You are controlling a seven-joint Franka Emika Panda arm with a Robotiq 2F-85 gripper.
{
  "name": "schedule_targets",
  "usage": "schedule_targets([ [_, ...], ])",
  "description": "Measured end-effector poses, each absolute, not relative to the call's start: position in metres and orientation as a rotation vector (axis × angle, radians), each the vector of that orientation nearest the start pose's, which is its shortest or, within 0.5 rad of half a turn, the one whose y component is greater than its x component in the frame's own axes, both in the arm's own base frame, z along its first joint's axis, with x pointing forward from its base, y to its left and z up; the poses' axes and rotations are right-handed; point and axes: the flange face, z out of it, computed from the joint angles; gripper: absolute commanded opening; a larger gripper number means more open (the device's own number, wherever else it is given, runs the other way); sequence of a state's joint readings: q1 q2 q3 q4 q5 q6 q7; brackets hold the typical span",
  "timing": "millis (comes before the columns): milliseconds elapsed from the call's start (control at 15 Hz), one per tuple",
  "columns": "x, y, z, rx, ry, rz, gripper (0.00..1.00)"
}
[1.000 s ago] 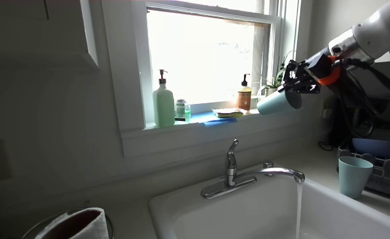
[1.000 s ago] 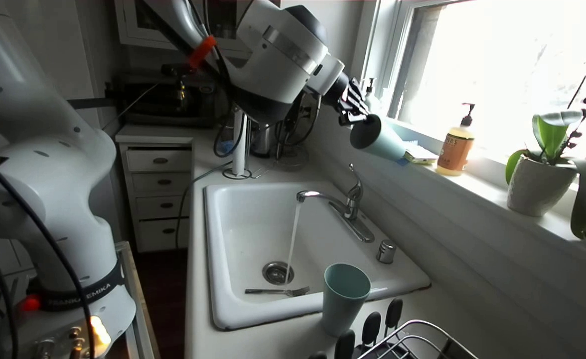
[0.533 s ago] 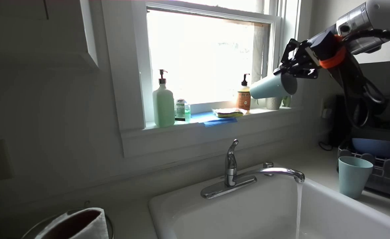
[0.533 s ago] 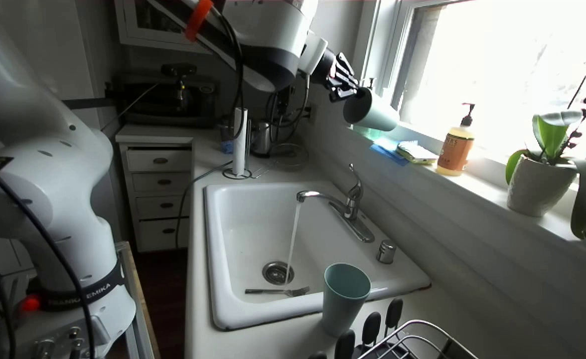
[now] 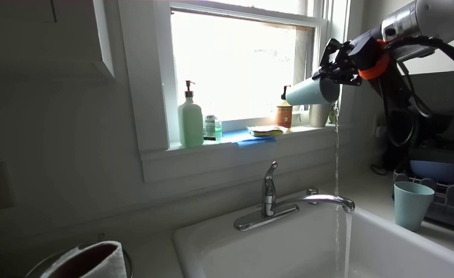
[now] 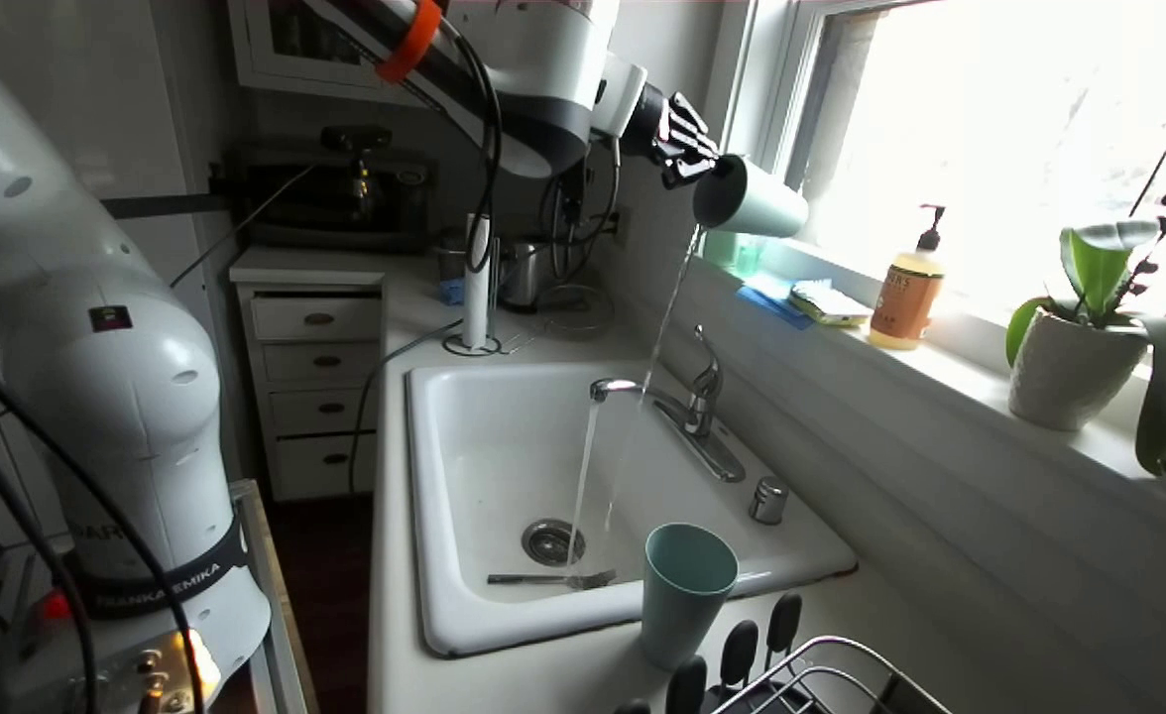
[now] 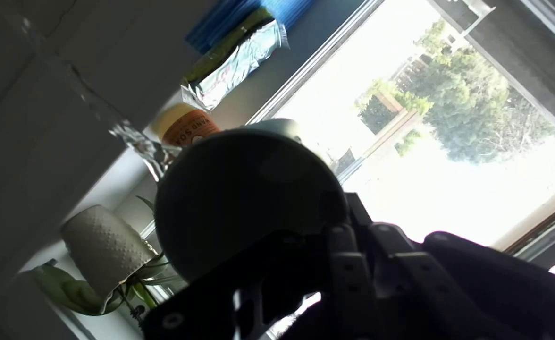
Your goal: Get the grey cup in front, put it under the running water, pour the water in the cup into the sink and then put the cup into the other grey cup
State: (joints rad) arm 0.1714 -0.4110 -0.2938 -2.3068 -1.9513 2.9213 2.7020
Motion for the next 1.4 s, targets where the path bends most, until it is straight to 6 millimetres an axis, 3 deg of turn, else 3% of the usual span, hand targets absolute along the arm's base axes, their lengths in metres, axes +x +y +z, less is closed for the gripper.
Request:
schedule_targets([
  [400,0.459,-0.026,0.515,-1.987,1.153,-1.743,0.01],
  [867,0.471,-0.039,0.448,-1.983,1.133,-1.808,0.01],
  [1133,0.477,-0.046,0.410,-2.003,1.165,-1.745,0.01],
  [1400,0.479,-0.052,0.392,-2.030,1.198,-1.705,0.04],
])
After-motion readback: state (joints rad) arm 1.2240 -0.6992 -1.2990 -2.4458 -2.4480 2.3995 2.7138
